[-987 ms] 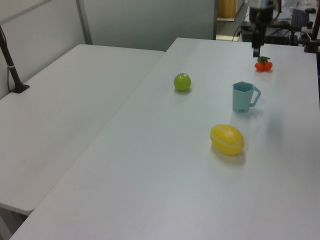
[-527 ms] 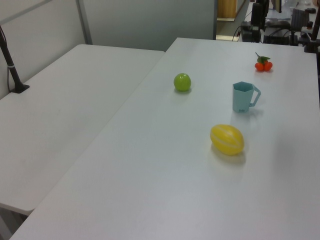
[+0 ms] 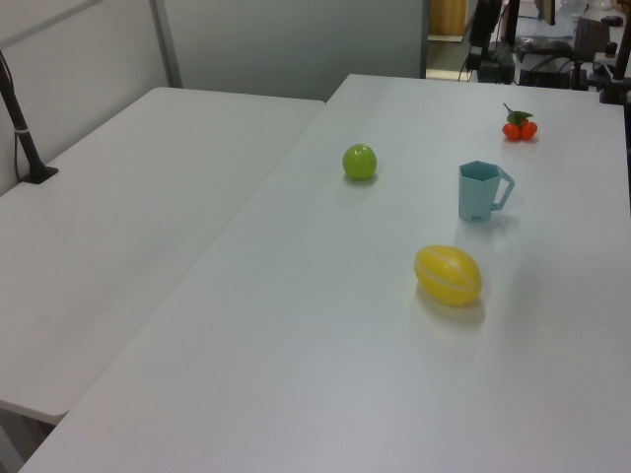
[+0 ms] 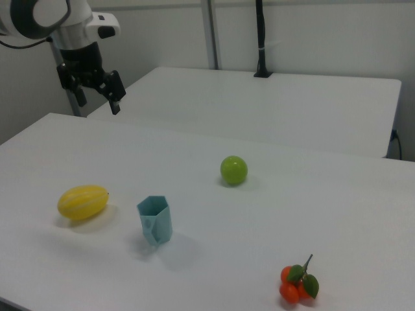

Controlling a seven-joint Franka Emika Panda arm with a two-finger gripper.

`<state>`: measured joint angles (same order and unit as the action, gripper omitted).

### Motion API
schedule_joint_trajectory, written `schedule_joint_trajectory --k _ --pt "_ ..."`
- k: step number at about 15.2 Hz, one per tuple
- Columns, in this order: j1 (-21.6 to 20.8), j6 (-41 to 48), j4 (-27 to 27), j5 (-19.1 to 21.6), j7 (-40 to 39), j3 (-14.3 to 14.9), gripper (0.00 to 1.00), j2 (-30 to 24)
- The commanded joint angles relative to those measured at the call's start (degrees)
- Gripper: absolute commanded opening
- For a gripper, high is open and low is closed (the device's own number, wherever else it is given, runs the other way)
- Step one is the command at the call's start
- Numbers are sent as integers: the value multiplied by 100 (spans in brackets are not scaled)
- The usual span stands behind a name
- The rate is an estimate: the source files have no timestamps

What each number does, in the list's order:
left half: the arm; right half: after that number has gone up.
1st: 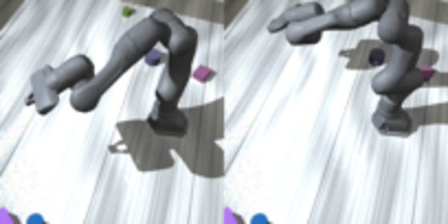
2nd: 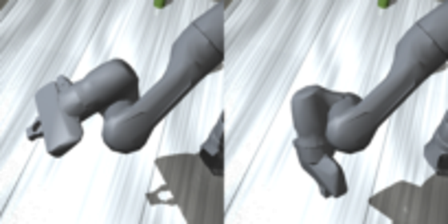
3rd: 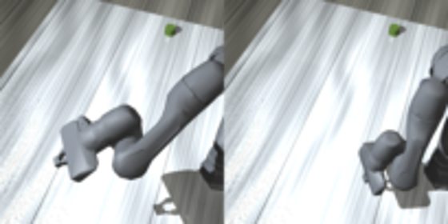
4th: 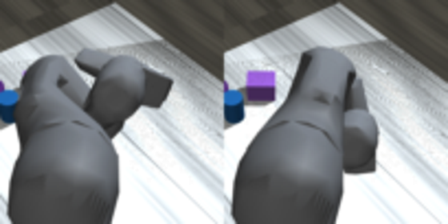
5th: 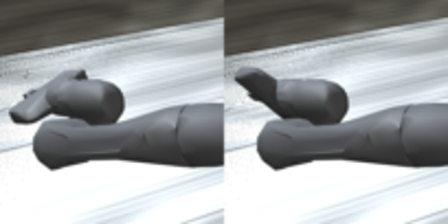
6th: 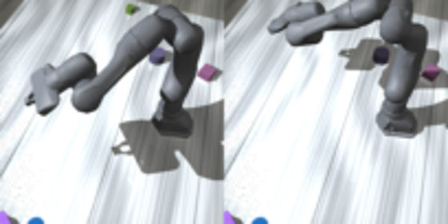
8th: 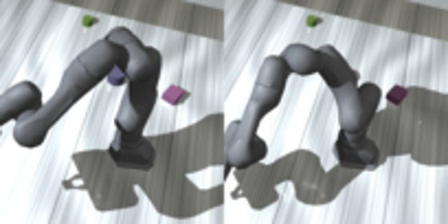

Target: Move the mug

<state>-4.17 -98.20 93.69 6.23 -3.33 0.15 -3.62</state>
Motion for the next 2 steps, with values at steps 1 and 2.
schedule_joint_trajectory --k 1,2 --pt "4 -357 70 124 -159 29 100 20" --pt "4 -340 70 124 -159 29 100 20"
